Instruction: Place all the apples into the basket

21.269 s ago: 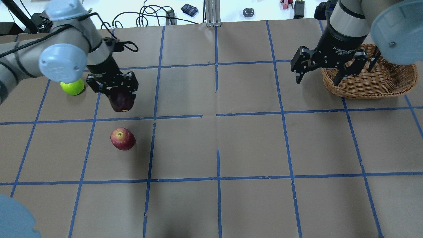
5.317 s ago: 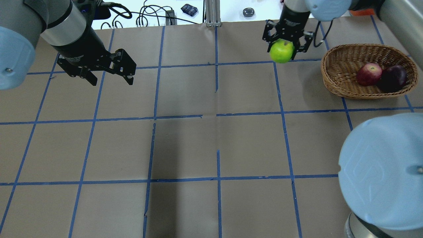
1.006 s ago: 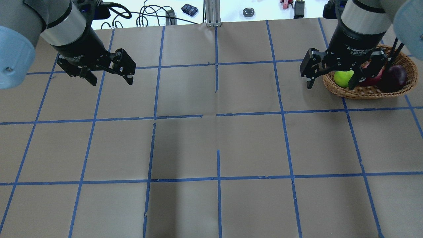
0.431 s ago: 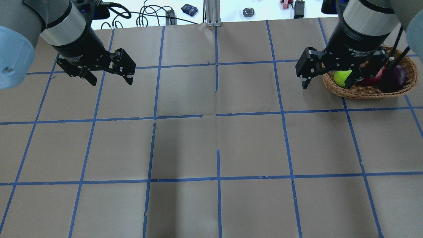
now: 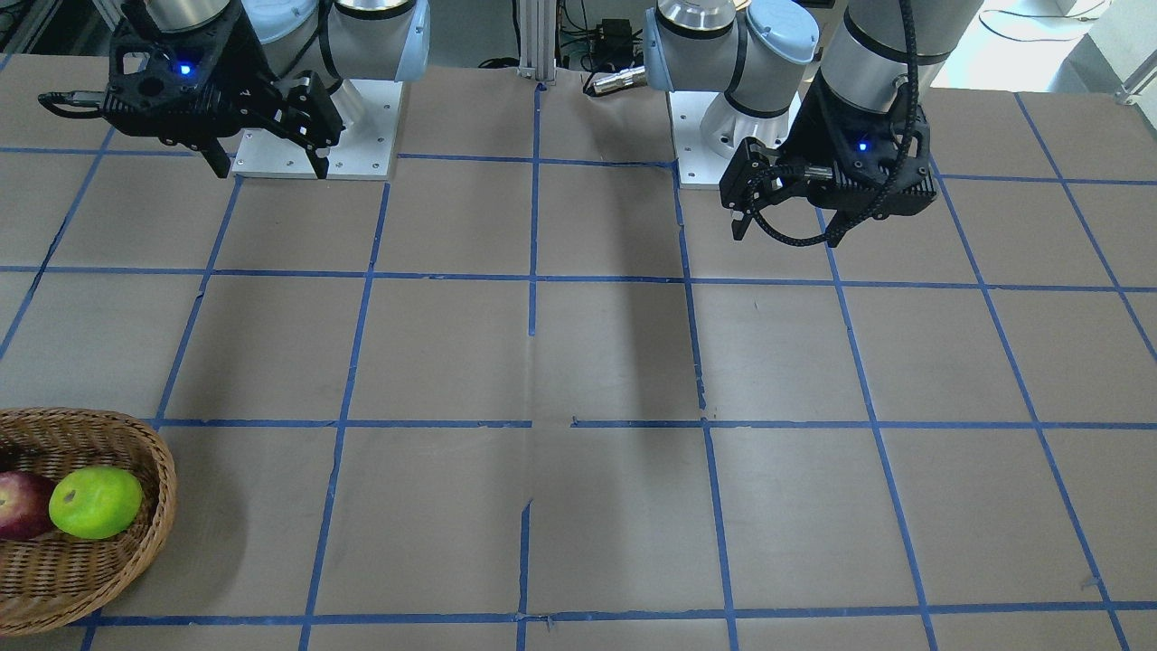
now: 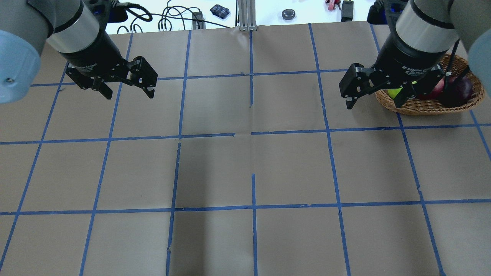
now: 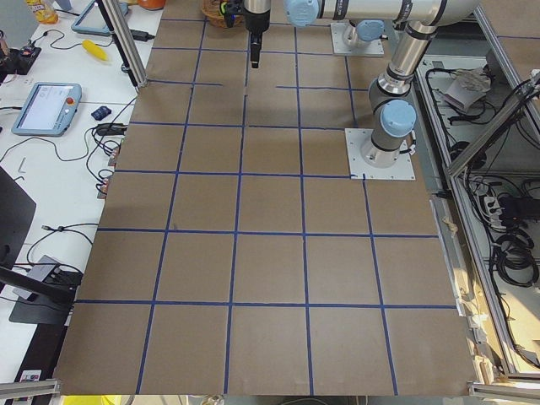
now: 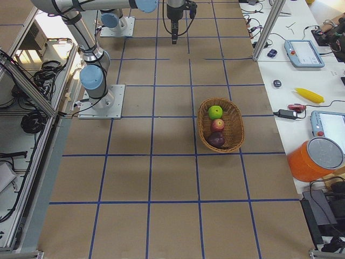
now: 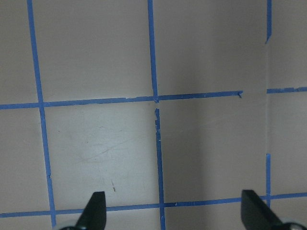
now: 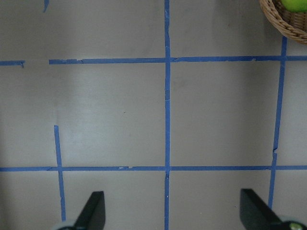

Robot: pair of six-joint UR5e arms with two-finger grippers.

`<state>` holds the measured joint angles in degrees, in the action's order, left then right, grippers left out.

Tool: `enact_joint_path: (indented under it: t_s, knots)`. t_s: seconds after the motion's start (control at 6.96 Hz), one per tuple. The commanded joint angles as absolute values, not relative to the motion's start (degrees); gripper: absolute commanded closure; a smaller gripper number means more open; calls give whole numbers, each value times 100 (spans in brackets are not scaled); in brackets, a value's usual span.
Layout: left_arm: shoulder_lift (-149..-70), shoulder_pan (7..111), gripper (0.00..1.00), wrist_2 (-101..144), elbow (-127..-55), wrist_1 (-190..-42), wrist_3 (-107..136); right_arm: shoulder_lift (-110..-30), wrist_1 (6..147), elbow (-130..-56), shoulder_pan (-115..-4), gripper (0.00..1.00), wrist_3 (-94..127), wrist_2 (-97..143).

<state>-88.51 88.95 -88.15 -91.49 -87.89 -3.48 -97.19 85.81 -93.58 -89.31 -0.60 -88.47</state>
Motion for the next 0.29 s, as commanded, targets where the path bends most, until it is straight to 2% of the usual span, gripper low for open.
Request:
enact_joint_path:
  t_s: [0.0, 0.14]
  knots:
    - [-8851, 8895, 0, -8815, -9149, -8789, -343, -9729, 8587, -9378, -8930, 0, -53, -8824]
    - [-8851, 8903, 0, -8815, -9149, -8789, -343, -9729, 8587, -9378, -8938, 0, -61, -8816]
